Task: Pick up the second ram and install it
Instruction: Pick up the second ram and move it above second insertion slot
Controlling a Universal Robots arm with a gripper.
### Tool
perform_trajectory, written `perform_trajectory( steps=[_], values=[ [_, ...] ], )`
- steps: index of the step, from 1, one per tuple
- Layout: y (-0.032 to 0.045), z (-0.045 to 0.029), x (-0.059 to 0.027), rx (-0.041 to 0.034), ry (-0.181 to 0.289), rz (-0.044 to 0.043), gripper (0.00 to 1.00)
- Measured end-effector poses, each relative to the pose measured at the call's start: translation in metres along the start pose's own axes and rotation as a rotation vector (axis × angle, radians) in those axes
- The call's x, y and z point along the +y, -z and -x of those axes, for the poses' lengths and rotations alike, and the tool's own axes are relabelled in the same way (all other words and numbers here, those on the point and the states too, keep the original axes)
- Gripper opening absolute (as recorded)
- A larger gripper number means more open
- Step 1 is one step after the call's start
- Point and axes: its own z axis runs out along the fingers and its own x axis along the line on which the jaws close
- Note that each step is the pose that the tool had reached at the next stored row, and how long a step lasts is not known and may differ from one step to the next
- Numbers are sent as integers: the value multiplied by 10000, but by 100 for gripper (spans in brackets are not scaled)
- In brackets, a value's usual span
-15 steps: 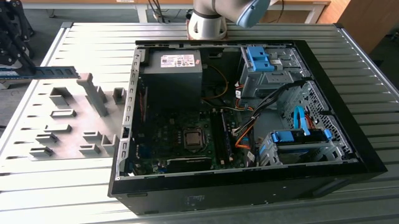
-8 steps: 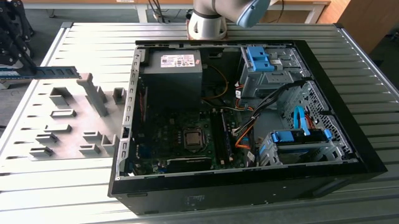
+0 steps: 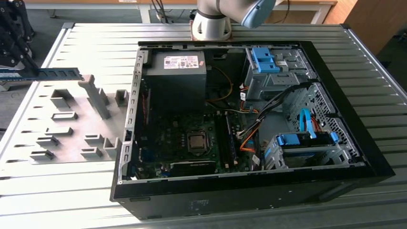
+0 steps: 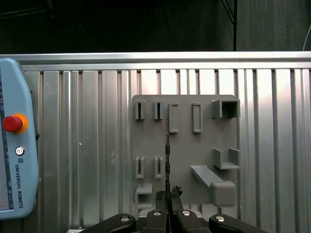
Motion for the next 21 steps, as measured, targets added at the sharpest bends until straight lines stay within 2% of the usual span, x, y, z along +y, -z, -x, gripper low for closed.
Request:
perform_trajectory(
  steps=[12,21],
  values=[
    [1,1,-36,0,0,0,14],
    [2,3,-105,0,-1,-1,14]
  ],
)
